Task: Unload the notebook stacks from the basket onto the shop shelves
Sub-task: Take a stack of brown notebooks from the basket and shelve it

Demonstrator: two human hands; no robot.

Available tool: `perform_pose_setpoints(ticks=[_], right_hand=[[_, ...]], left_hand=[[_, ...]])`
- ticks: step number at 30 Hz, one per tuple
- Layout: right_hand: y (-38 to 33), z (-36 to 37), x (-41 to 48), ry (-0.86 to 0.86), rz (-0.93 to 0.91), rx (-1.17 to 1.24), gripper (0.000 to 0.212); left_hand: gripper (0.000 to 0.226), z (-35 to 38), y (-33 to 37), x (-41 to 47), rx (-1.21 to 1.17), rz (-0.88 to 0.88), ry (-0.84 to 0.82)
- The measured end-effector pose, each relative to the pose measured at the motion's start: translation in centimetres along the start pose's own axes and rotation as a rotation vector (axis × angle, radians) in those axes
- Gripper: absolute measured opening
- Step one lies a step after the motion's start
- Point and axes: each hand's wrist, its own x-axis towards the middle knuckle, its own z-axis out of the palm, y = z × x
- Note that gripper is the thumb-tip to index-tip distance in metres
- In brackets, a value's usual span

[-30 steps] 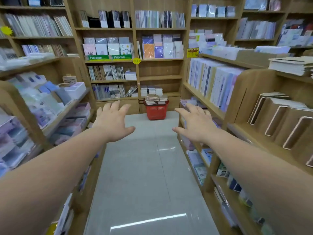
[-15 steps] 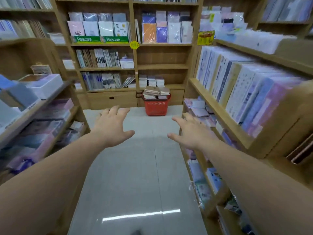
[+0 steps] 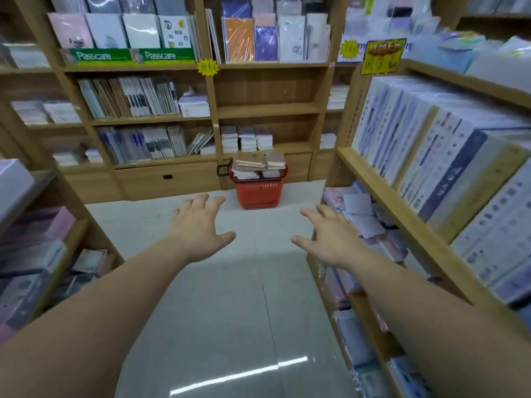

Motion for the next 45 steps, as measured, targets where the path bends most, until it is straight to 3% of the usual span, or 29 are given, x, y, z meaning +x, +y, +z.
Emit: perform_pose_setpoints(ticks=[9, 22, 34, 40, 45], right_hand=[[5.5, 3.3, 22.5, -0.094, 0.012, 0.051, 0.079], [10.4, 2.1, 55.3, -0.264, -0.049, 0.055, 0.074], [10.5, 4.4, 83.9, -0.389, 0.054, 0.01, 0.073], [10.7, 4.3, 96.2, -0.478, 0.04, -0.035, 0.072], [11.8, 6.4, 107.6, -0.568, -0.075, -0.084, 0.072]], left_hand=[[0.087, 5.0, -0.7, 22.1, 0.004, -0.061, -0.087], [0.086, 10.2, 0.0, 51.6, -0.038, -0.141, -0.194], [0.085, 16.3, -5.7, 83.2, -0.069, -0.046, -0.325], [0.084, 19.0, -7.6, 93.6, -0.092, -0.083, -0.39], [0.082, 22.3, -8.5, 100.3, -0.12, -0.213, -0.43]])
